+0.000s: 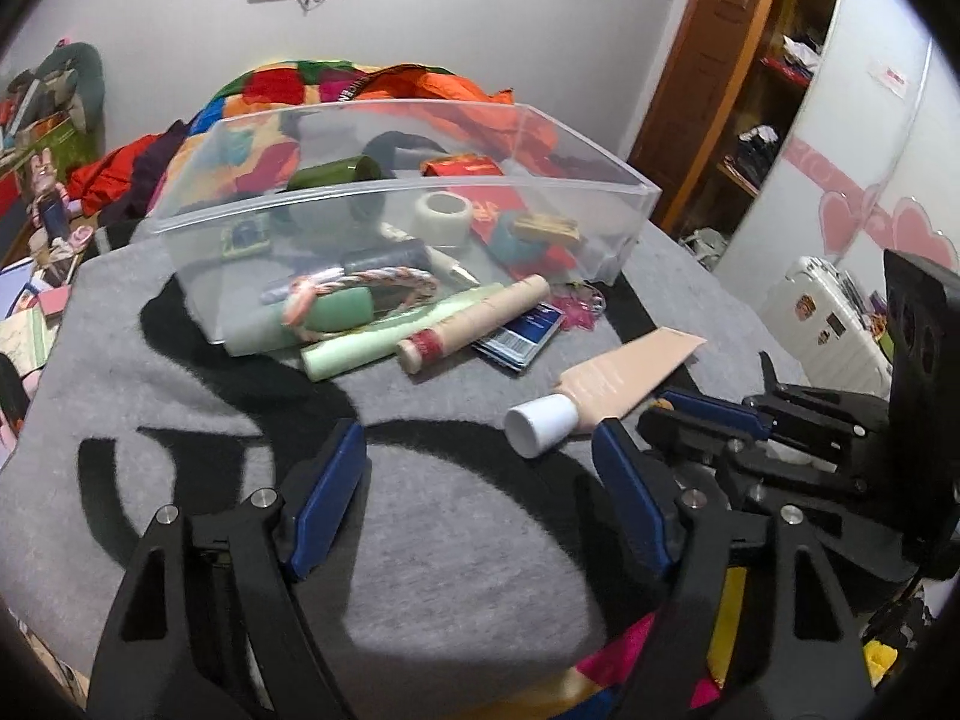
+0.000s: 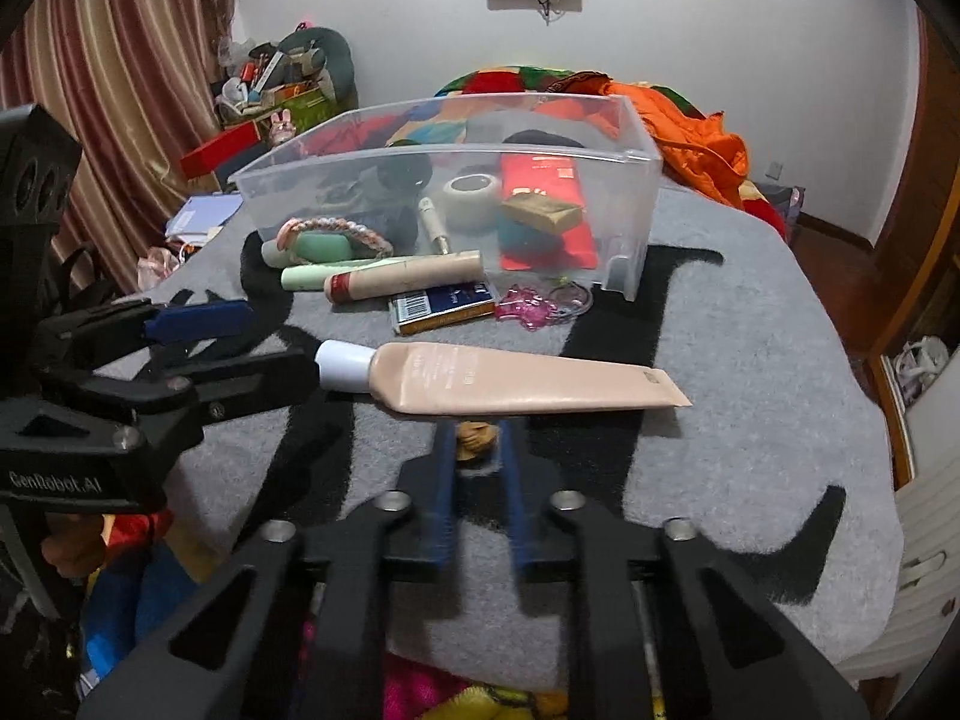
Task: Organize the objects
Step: 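Grasp the beige white-capped tube with the left tool while the right tool grasps the small brown charm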
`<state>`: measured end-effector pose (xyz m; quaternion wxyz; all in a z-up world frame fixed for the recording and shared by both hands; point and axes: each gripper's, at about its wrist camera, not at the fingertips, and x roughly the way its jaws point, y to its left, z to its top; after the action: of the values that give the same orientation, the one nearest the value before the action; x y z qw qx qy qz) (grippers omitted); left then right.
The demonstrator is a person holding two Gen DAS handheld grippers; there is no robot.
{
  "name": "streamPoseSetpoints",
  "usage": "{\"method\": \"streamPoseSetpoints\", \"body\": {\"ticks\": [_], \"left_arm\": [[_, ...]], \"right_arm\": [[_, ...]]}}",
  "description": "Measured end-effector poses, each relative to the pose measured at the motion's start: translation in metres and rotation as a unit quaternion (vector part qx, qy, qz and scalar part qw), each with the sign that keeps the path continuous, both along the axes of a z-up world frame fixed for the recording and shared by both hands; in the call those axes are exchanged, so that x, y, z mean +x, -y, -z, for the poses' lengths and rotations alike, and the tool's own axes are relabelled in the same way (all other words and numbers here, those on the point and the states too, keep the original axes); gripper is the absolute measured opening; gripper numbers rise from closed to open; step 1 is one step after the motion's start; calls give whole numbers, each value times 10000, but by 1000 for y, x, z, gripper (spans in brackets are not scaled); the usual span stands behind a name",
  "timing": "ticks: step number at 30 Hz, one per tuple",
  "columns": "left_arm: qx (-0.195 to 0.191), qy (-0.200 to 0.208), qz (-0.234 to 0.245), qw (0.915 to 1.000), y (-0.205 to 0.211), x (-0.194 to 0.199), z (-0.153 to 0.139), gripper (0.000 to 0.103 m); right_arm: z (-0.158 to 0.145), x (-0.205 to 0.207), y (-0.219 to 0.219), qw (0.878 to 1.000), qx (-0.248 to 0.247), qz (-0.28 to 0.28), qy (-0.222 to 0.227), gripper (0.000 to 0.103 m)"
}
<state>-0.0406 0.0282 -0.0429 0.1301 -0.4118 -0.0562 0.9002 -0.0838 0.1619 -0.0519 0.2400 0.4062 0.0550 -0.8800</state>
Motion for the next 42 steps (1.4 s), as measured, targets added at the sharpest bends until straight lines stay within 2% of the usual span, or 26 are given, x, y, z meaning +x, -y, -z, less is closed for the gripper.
{"method": "streamPoseSetpoints", "body": {"ticks": [9,12,14,16,24,27,31,34,36,38,42], "left_arm": [[-148,207,251,9994,-26,-24,11,77],[-135,155,288,9994,-33,-28,12,63],[-74,107,343,9993,-35,-29,12,44],[-36,64,368,9993,-34,-26,11,37],[66,-8,249,9997,-15,6,5,31],[26,49,256,9997,-9,23,4,23],[-154,73,331,9993,-8,39,8,23],[-307,53,362,9989,-13,36,6,24],[-427,8,377,9984,-18,32,7,31],[-531,-35,410,9977,-23,25,8,49],[-652,-127,462,9967,-31,12,14,50]], "right_arm": [[-4,-3,-32,9988,-212,445,64,12],[-3,-4,-38,9982,-217,548,75,12],[-3,-6,-42,9978,-246,612,98,12],[-4,-6,-45,9975,-266,647,95,12],[-10,-4,-42,9978,-297,590,11,12],[-11,-3,-40,9980,-299,561,12,12],[-12,0,-36,9982,-317,512,-8,12],[-12,1,-35,9983,-322,486,17,12],[-11,2,-34,9983,-323,475,32,12],[-11,3,-34,9984,-322,455,49,12],[-11,5,-33,9985,-318,440,52,12]]}}
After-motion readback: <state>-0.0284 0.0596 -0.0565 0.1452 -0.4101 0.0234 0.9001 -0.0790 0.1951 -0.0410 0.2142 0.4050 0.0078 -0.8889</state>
